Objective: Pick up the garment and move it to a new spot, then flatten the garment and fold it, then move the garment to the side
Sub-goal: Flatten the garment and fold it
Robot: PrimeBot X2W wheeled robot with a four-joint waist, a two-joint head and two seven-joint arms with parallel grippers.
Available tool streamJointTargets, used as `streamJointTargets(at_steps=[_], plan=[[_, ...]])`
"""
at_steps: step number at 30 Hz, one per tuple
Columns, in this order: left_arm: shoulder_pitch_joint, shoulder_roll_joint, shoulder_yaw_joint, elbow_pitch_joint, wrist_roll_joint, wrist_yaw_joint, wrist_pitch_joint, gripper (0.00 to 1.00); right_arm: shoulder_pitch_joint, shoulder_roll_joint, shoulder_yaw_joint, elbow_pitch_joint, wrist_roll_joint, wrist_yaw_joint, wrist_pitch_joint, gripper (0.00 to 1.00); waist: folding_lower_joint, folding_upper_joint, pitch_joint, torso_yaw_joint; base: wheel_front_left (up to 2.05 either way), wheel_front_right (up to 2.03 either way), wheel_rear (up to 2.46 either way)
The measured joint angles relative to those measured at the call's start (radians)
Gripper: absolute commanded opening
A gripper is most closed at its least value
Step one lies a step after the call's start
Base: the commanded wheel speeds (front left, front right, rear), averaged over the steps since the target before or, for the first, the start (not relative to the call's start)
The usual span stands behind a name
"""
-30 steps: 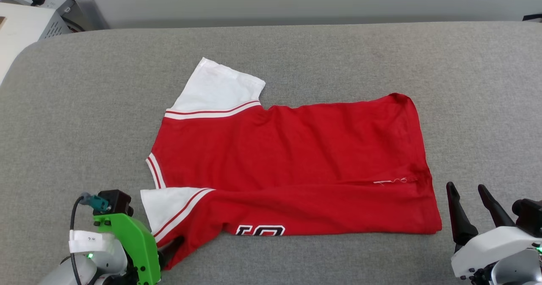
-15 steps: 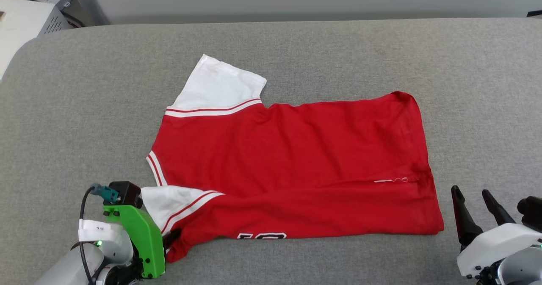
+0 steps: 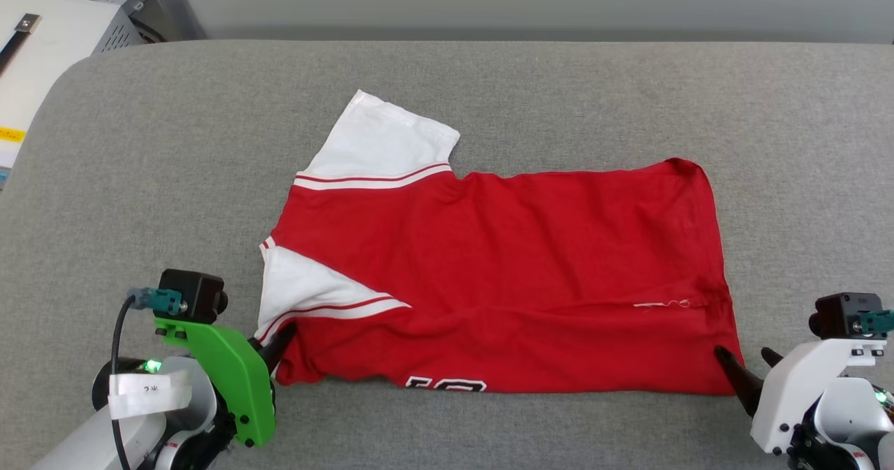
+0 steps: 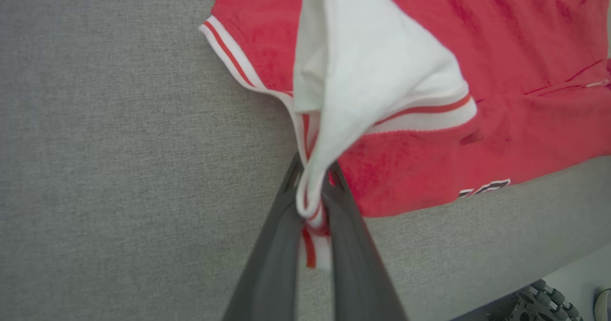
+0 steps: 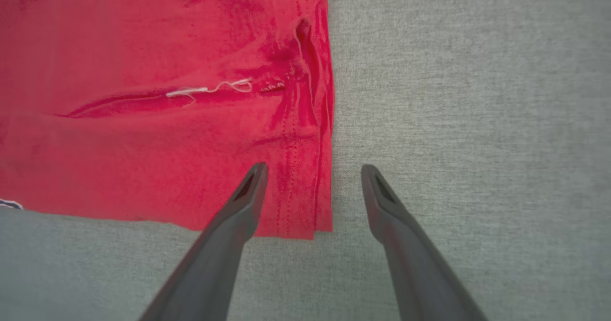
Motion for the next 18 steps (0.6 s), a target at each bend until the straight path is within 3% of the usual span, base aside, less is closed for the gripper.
streamJointTargets(at_steps=[8, 9, 10, 11, 18], plan=[[0.001, 0.002, -0.002, -0.065, 0.013, 0.027, 0.000, 0.00, -0.078, -0.009, 0.045, 0.146, 0.021, 0.000, 0.056, 1.00, 0.0000, 0.0000, 0.045, 0.020, 0.00, 0.00, 0.00], [0.001, -0.001, -0.004, -0.064, 0.013, 0.027, -0.003, 0.00, -0.079, -0.010, 0.050, 0.161, 0.026, -0.006, 0.071, 0.87, 0.0000, 0.0000, 0.049, 0.024, 0.00, 0.00, 0.00], [0.001, -0.002, -0.004, -0.064, 0.013, 0.027, -0.003, 0.00, -0.082, -0.010, 0.053, 0.169, 0.030, -0.008, 0.081, 0.47, 0.0000, 0.0000, 0.052, 0.027, 0.00, 0.00, 0.00], [0.001, -0.004, -0.004, -0.063, 0.013, 0.027, -0.007, 0.00, -0.085, -0.012, 0.056, 0.173, 0.032, -0.008, 0.090, 0.00, 0.0000, 0.0000, 0.054, 0.030, 0.00, 0.00, 0.00], [0.016, -0.008, -0.001, -0.053, 0.013, 0.030, -0.028, 0.00, -0.094, -0.015, 0.062, 0.163, 0.044, -0.008, 0.103, 0.00, 0.0000, 0.0000, 0.042, 0.030, 0.00, 0.00, 0.00]])
